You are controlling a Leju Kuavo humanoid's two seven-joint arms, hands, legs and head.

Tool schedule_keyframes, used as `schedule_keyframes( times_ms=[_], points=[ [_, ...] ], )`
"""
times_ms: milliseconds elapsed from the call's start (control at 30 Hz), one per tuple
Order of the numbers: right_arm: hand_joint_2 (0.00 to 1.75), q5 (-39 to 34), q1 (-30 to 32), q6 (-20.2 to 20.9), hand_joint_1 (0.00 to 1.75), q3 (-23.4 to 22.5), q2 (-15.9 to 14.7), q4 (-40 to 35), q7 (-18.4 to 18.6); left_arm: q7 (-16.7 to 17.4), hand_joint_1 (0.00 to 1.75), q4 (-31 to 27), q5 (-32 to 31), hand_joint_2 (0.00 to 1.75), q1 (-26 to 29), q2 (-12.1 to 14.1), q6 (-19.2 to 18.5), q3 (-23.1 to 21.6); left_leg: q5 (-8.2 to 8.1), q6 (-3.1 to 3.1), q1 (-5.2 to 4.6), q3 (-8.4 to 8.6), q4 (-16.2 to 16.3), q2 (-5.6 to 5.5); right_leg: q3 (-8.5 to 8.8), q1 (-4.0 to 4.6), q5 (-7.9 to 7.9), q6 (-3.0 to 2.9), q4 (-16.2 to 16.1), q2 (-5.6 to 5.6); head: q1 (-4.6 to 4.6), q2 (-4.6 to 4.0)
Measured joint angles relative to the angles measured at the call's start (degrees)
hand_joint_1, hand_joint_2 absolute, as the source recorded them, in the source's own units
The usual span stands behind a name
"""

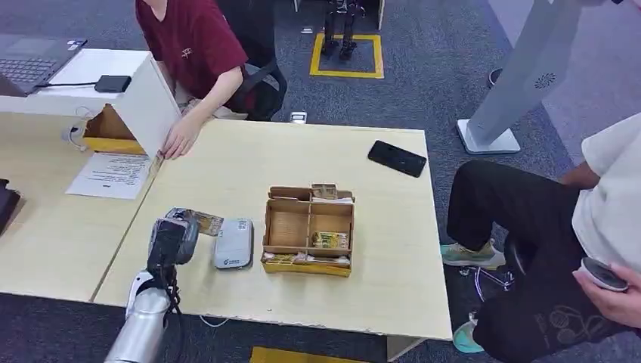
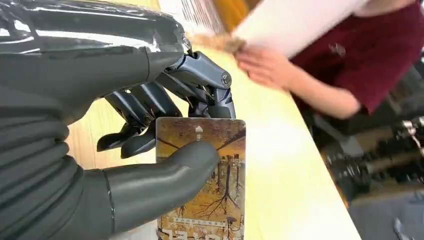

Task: Pass the card to the sensor for recognition and then transmit it.

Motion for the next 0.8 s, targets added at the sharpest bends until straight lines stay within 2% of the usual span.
schedule_keyframes(
  times_ms=[167,400,567,800],
  points=[
    [0.0,-0.1,0.0,-0.2,0.0,-0.4,0.0,0.0,0.1,3.1,1.75,-0.9,6.4,1.75,0.1,0.0,-4.3,-1.7,0.0,0.0,0.0,0.0,0.0,0.01,-0.02,0.0,0.0,0.0,0.0,0.0,-0.02,0.0],
    [0.0,-0.1,0.1,-0.5,0.0,-1.1,0.0,0.0,0.1,5.4,1.75,-0.9,10.8,1.75,0.0,-0.1,-7.2,-2.5,0.01,0.0,0.01,0.01,0.0,0.02,-0.03,0.0,0.0,0.0,0.0,0.01,0.0,0.0],
    [0.0,0.0,0.1,-0.6,0.0,-1.4,0.0,0.0,0.1,5.9,1.75,-0.9,11.1,1.75,-0.2,-0.1,-6.3,-2.9,0.0,0.0,0.0,0.01,0.0,0.02,-0.03,0.0,0.0,0.0,0.0,0.01,-0.02,0.0],
    [0.0,0.5,0.1,-0.5,0.0,-1.5,0.0,0.0,0.2,7.0,1.75,-0.3,6.6,1.75,-0.6,-0.9,-1.2,-4.8,0.0,0.0,0.0,0.0,0.0,0.02,-0.04,0.0,0.0,0.0,0.0,0.01,0.0,0.0]
  ],
)
